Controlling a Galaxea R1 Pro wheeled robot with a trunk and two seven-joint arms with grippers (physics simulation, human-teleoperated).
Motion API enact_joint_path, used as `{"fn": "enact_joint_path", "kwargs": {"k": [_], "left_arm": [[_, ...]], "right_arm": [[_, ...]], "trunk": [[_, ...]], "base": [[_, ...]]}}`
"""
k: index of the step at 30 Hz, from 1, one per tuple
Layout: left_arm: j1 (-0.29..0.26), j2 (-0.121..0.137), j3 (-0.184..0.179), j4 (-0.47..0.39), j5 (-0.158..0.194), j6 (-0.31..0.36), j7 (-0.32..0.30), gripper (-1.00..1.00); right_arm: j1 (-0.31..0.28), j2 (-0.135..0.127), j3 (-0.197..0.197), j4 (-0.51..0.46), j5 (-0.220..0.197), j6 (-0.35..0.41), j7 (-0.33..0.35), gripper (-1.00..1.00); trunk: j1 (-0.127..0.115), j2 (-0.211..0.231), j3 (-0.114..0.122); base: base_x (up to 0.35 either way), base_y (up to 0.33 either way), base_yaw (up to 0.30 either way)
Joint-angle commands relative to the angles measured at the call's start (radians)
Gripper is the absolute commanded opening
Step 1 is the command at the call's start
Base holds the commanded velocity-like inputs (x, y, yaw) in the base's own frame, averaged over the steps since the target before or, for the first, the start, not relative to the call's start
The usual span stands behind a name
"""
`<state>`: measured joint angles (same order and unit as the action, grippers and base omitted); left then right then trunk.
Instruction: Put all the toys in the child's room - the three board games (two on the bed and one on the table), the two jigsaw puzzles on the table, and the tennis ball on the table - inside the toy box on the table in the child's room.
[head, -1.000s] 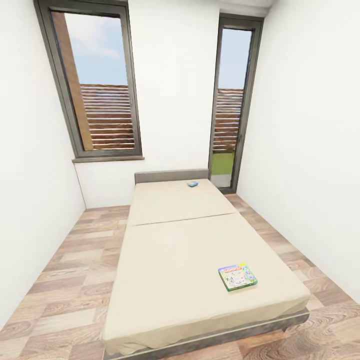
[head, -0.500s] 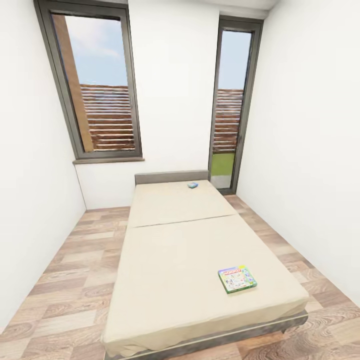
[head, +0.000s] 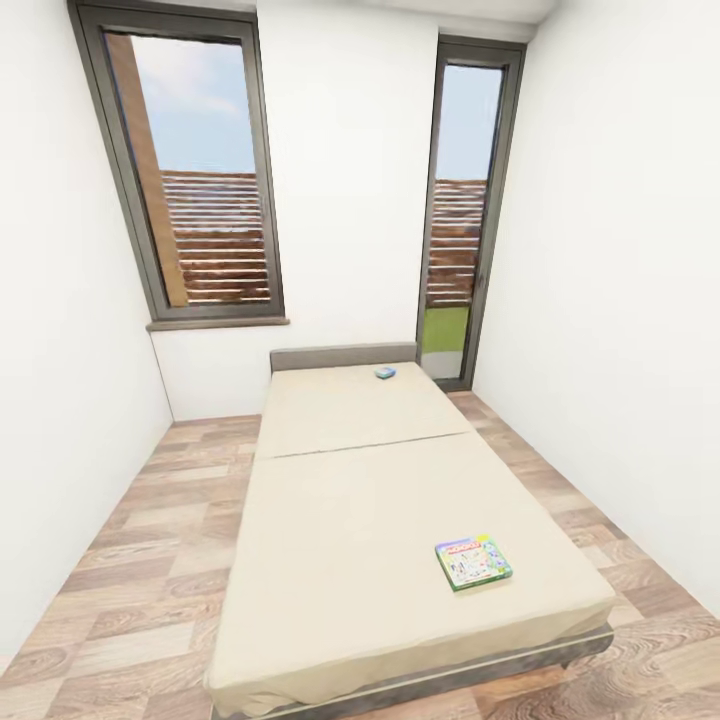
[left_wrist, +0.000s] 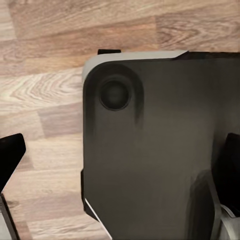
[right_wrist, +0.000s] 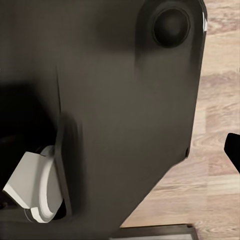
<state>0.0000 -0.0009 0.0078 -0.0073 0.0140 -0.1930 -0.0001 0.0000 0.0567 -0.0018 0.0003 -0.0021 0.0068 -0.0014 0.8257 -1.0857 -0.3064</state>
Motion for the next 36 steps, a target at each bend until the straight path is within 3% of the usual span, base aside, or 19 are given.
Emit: {"fn": "enact_joint_path", "kwargs": {"k": [1, 11, 36], "left_arm": [[0.000, 0.003, 0.001, -0.001, 0.002, -0.003, 0.000, 1.00], [0.000, 0.027, 0.006, -0.023, 0.003, -0.006, 0.002, 1.00], [0.000, 0.027, 0.010, -0.077, 0.005, -0.009, 0.002, 1.00]], "right_arm": [[0.000, 0.000, 0.000, 0.000, 0.000, 0.001, 0.000, 1.00], [0.000, 0.000, 0.000, 0.000, -0.001, 0.003, 0.000, 1.00], [0.000, -0.007, 0.000, 0.000, 0.002, 0.001, 0.000, 1.00]], "trunk": [[-0.004, 0.007, 0.002], [-0.042, 0.077, 0.034], [-0.138, 0.252, 0.112]], "base": [[0.000, 0.000, 0.000], [0.000, 0.000, 0.000], [0.000, 0.000, 0.000]]}}
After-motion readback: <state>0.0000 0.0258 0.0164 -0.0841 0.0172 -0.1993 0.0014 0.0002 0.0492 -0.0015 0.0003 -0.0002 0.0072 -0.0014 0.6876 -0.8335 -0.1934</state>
